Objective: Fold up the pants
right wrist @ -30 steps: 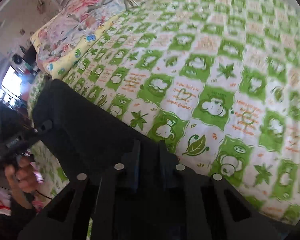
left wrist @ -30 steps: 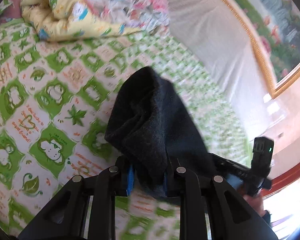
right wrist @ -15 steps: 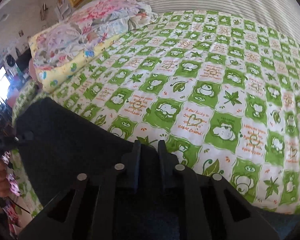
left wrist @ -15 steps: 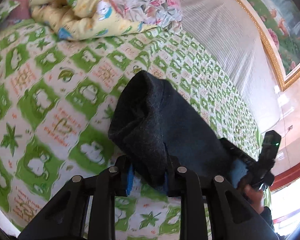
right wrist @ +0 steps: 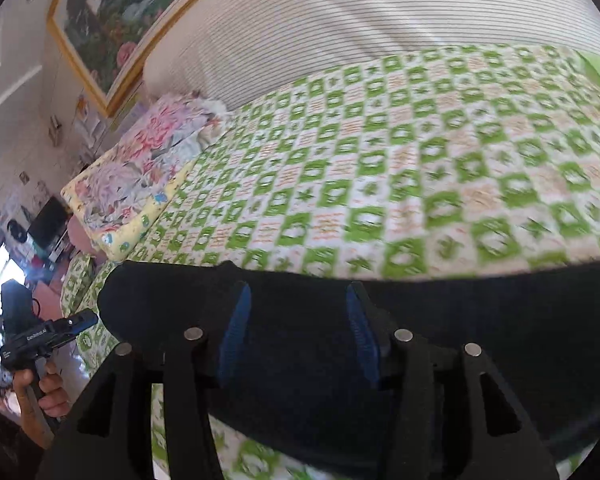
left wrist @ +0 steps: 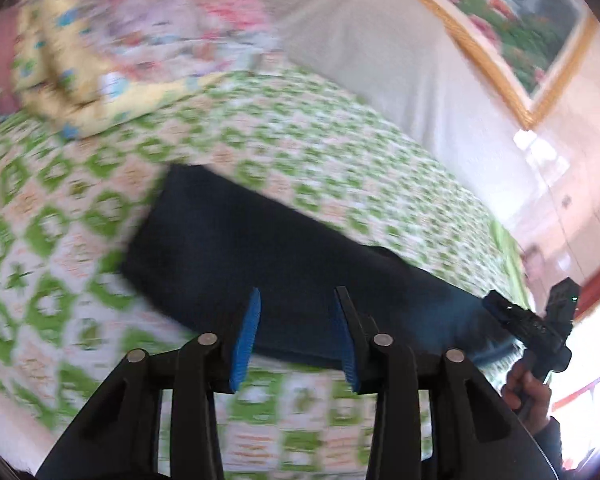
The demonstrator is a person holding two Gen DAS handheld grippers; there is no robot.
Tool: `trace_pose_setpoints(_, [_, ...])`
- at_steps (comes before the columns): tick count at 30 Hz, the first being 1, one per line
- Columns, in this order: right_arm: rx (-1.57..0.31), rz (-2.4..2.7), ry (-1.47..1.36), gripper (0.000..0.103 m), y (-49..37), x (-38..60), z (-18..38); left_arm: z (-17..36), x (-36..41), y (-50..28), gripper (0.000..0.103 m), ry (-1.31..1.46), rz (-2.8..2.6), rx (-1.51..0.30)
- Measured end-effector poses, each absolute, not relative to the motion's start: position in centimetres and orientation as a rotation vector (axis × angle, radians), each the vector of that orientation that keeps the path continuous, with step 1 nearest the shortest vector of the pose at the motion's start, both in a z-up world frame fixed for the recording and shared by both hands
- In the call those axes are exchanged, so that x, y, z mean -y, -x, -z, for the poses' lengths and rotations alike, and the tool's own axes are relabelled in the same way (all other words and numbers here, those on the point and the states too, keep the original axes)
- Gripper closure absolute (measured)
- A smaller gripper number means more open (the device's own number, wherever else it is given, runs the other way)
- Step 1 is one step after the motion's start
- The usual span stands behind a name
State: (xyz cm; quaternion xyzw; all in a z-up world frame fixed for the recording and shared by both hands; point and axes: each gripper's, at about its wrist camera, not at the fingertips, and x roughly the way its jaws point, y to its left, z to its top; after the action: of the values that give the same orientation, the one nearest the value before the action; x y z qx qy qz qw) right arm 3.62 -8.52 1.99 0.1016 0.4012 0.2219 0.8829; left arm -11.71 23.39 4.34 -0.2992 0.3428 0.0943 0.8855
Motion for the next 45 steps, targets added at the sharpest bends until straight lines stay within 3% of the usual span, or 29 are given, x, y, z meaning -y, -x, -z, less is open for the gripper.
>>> trace_pose_setpoints(8, [-0.790, -0.325, -0.281, 0.050, 1.2, 16.2, -3.3, -5.2, -14.5, 5.2, 0.061, 0.513, 0.052, -0.789])
trace_pose_setpoints(12, [-0.770, -0.260, -0.320, 0.049, 2.9, 19.8, -3.7, -5.3, -10.7, 1.9, 0.054, 0.469, 0.165, -0.831])
trace_pose_setpoints(21, [-0.731, -0.126, -0.384, 0.048, 5.4, 26.1, -3.6, -5.4, -2.5, -5.1, 0.050, 0.364, 0.362, -0.925])
trace_pose_setpoints(43, [-0.671, -0.068, -0.515, 0.048, 2.8, 33.5, -3.0, -2.3, 13.9, -22.6, 0.044, 0.072, 0.691, -1.163])
trace_pose_setpoints(45, [-0.668, -0.090, -0.505, 0.053, 2.4, 33.3, -2.8, -1.4, 15.1, -23.5, 0.044, 0.040, 0.699, -1.192])
